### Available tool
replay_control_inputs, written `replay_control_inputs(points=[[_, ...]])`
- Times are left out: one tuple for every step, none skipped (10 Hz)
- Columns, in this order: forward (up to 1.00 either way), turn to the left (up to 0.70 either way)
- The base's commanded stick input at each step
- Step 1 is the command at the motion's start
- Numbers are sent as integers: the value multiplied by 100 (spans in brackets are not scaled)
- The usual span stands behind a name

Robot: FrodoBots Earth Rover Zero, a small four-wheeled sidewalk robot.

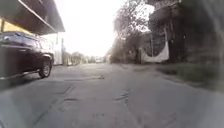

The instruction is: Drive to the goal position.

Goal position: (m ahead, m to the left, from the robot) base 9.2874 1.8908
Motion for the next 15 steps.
replay_control_inputs(points=[[100, 3], [100, 3], [100, 3], [100, 3], [100, 3], [100, -21], [100, -37], [100, -37], [100, -37], [100, -37], [100, -28], [100, 0], [100, 3], [100, 3], [100, 3]])
